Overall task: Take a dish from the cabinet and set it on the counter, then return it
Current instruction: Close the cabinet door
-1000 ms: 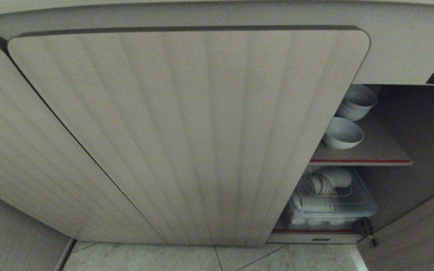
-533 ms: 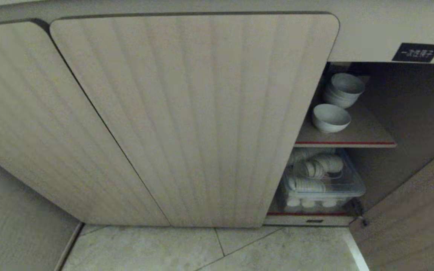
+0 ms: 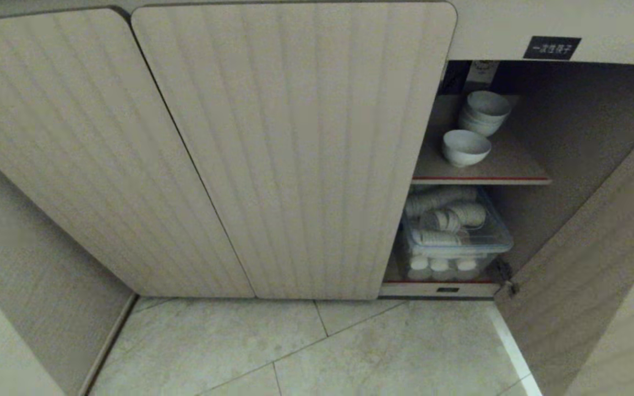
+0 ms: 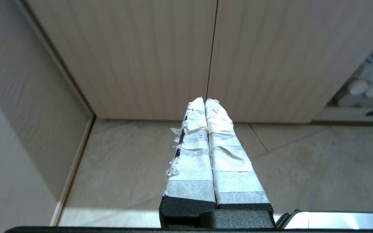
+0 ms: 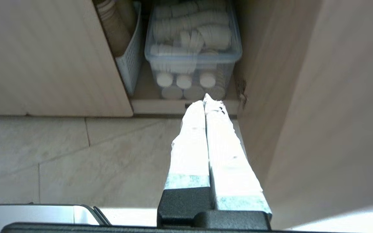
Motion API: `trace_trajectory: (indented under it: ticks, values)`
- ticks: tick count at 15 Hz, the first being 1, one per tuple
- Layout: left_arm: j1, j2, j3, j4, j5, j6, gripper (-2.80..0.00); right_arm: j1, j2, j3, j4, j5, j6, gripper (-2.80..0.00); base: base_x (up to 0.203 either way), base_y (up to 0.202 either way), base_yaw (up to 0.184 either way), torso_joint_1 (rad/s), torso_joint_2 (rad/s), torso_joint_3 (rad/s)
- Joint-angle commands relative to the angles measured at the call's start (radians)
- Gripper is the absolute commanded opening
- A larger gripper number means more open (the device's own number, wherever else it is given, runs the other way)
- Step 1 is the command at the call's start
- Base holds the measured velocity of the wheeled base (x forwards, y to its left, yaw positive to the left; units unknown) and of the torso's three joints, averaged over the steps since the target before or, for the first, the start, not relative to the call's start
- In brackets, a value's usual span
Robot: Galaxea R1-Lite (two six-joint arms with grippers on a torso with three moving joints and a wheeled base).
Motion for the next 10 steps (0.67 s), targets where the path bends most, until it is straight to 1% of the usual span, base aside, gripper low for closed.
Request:
trace_trajectory:
  ticks: [1, 8, 9, 10]
  values:
    - [0.000, 0.000, 0.000, 0.000, 0.000, 0.000, -2.80, 0.000, 0.001, 0.000, 0.000, 0.000, -0.001, -2.80, -0.191, 0.000, 0.001, 0.002, 0.00, 0.002]
    - [0.000, 0.000, 0.000, 0.000, 0.000, 0.000, -2.80, -0.001, 0.001, 0.000, 0.000, 0.000, -0.001, -2.80, -0.194, 0.000, 0.000, 0.003, 0.00, 0.002]
    - [0.000, 0.000, 0.000, 0.000, 0.000, 0.000, -2.80, 0.000, 0.001, 0.000, 0.000, 0.000, -0.001, -2.80, -0.149, 0.000, -0.001, -0.001, 0.00, 0.000]
    - [0.000, 0.000, 0.000, -0.001, 0.000, 0.000, -2.80, 0.000, 0.001, 0.000, 0.000, 0.000, -0.001, -2.80, -0.063, 0.000, 0.001, 0.002, 0.00, 0.002]
